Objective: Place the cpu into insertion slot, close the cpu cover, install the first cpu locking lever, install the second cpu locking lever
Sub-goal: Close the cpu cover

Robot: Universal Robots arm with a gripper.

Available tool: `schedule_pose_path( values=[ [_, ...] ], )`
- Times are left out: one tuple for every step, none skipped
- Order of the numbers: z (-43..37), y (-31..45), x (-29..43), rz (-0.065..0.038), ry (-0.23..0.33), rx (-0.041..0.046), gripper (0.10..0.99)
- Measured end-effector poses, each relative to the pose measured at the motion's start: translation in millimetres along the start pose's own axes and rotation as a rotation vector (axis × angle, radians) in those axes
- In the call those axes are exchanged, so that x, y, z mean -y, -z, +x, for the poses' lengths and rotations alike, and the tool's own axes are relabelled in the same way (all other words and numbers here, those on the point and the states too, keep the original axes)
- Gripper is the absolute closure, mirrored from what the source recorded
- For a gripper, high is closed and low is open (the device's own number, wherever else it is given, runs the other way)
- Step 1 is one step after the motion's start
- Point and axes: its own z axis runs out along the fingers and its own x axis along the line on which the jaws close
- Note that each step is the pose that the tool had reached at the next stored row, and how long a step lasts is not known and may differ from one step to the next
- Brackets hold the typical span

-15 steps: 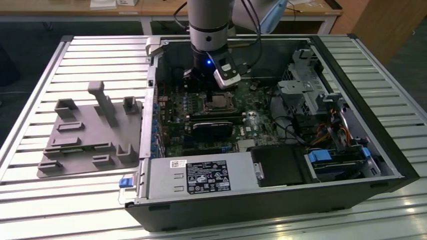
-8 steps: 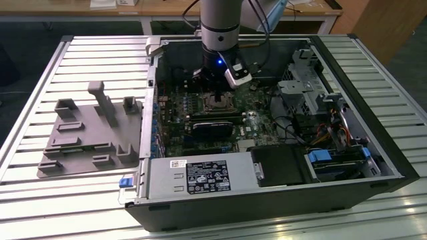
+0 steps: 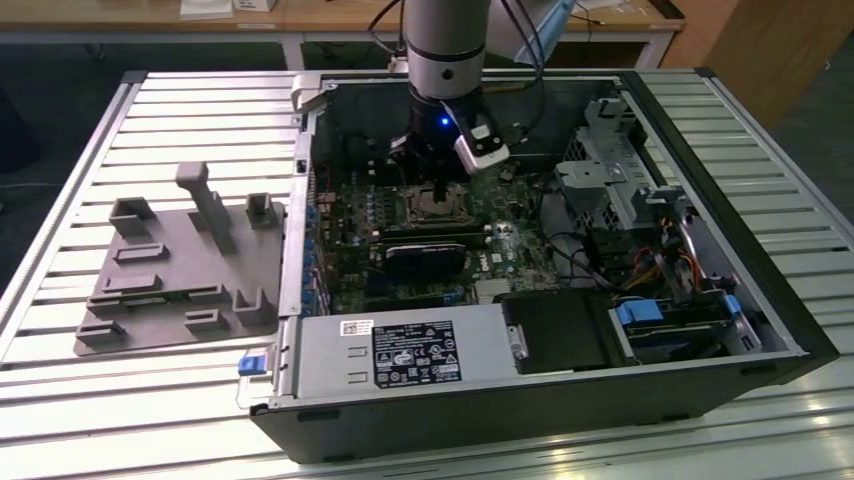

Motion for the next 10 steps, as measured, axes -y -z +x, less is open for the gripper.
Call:
schedule_pose_path(
  values=[
    [-0.1,1.0,0.0,0.000,0.000,0.0000,0.984],
    [-0.1,2.2,-0.1,0.000,0.000,0.0001,0.984],
    [-0.2,3.6,-0.1,0.000,-0.001,0.0002,0.984],
    [-0.3,5.0,-0.2,0.000,-0.001,0.0004,0.984],
    [-0.3,6.6,-0.3,0.000,-0.001,0.0005,0.984],
    [-0.4,8.2,-0.3,0.000,-0.002,0.0007,0.984],
    [-0.5,10.0,-0.4,0.000,-0.002,0.0009,0.984],
    [-0.6,11.5,-0.4,0.000,-0.002,0.0011,0.984],
    [-0.6,12.7,-0.5,0.000,-0.003,0.0014,0.984],
    [-0.7,13.2,-0.5,0.000,-0.003,0.0016,0.984]
  ],
)
